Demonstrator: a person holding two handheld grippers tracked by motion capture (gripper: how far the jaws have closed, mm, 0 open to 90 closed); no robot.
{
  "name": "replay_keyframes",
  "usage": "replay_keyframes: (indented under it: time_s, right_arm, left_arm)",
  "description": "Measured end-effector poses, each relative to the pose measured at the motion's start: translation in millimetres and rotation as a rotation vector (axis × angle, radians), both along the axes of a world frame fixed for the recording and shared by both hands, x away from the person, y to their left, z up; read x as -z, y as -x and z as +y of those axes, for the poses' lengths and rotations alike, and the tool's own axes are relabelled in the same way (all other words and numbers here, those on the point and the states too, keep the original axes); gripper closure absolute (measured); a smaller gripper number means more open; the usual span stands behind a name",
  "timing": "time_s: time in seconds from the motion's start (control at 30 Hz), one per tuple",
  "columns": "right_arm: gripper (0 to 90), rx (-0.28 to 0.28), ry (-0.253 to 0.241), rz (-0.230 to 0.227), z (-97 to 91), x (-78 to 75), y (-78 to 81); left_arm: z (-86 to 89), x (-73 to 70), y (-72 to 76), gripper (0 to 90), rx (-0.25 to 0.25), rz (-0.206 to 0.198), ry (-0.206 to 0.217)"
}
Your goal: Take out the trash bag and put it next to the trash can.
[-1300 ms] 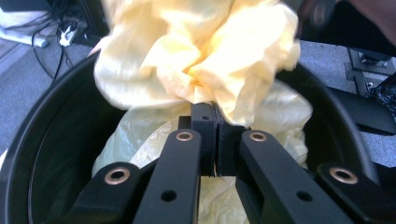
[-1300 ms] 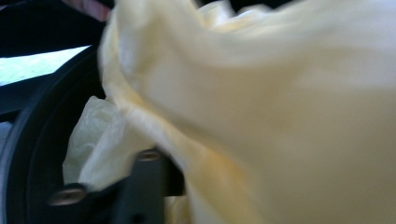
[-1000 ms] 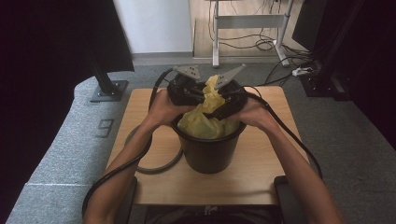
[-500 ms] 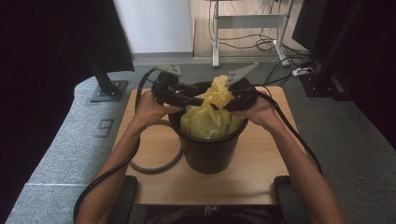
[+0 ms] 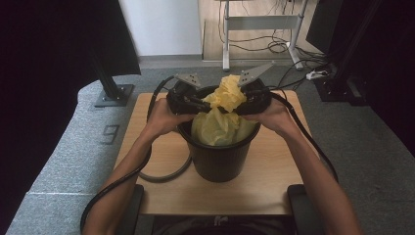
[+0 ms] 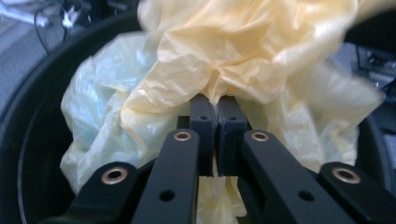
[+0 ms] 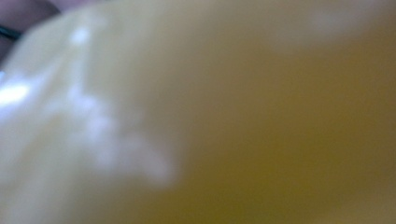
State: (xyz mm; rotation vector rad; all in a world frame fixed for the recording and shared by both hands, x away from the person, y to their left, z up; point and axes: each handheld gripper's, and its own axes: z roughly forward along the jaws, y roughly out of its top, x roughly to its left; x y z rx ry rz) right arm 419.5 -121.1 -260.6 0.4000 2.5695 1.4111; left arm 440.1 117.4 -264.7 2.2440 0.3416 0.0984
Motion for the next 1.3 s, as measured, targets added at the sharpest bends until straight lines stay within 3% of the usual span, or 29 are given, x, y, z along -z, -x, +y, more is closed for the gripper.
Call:
replay_keyframes:
  time_s: [0.13,0.2,0.27,0.33,0.43,0.5,0.53,0.6,0.67,0.73,0.83,0.87,0.93,1.0,1.07,1.13,1.2,1.3]
  right_arm:
    - [34.4,-0.022,0.054,0.042,8.8,5.8,-2.4]
    - [24.5,-0.016,0.084,0.023,16.0,9.8,-1.2]
    - [22.1,-0.011,0.100,0.004,23.3,12.9,-1.4]
    - [29.0,-0.002,0.106,-0.002,29.3,15.7,-2.2]
    - [59.6,-0.013,0.143,-0.020,33.8,20.3,-1.2]
    - [71.7,-0.008,0.140,-0.058,31.6,20.4,0.6]
    - [74.8,0.001,0.129,-0.057,29.3,20.0,0.4]
    - [78.0,0.010,0.115,-0.050,22.7,18.1,0.1]
    - [78.2,0.019,0.105,-0.046,14.7,15.2,0.1]
    - [78.1,0.020,0.082,-0.038,7.4,11.9,0.5]
    - [78.0,-0.003,0.038,-0.030,0.1,5.8,2.7]
    - [77.9,-0.012,0.023,-0.029,-1.1,3.9,3.7]
    - [77.6,-0.032,0.002,-0.026,-2.4,0.9,4.0]
    - [76.7,-0.035,0.005,-0.021,-1.4,0.5,3.4]
    - [73.6,-0.036,0.025,-0.021,1.2,1.7,2.3]
    - [59.8,-0.017,0.060,-0.028,5.1,3.7,1.2]
    - [34.4,-0.024,0.095,-0.017,10.6,6.5,-1.0]
    - [16.0,-0.036,0.117,-0.039,20.9,10.1,0.6]
  left_arm:
    - [0.2,-7.0,1.2,88.7,0.019,0.009,0.049]
    - [-2.9,-9.1,2.1,88.7,0.042,0.016,0.069]
    - [-8.7,-9.8,4.0,88.7,0.067,0.025,0.082]
    - [-14.8,-9.6,5.9,88.9,0.090,0.030,0.084]
    - [-19.1,-7.5,6.1,88.8,0.095,0.028,0.090]
    - [-14.4,-7.6,4.5,86.0,0.088,0.042,0.134]
    - [-10.1,-8.9,4.2,80.8,0.065,0.035,0.154]
    - [0.9,-12.5,3.8,59.2,0.027,0.020,0.182]
    - [14.6,-15.7,3.2,47.4,-0.015,0.000,0.198]
    - [26.1,-15.5,0.9,40.1,-0.063,-0.020,0.173]
    - [36.8,-6.6,-5.3,37.8,-0.090,0.003,0.135]
    - [38.0,-2.4,-7.1,38.5,-0.090,0.014,0.124]
    - [37.6,5.2,-9.2,49.7,-0.057,0.037,0.110]
    - [33.0,10.3,-7.8,70.8,-0.012,0.039,0.096]
    - [26.1,11.9,-5.4,84.8,0.034,0.045,0.091]
    - [18.1,10.9,-2.2,88.8,0.070,0.050,0.084]
    - [10.6,8.2,0.9,89.4,0.096,0.041,0.076]
    - [0.8,3.9,4.6,89.6,0.122,0.031,0.089]
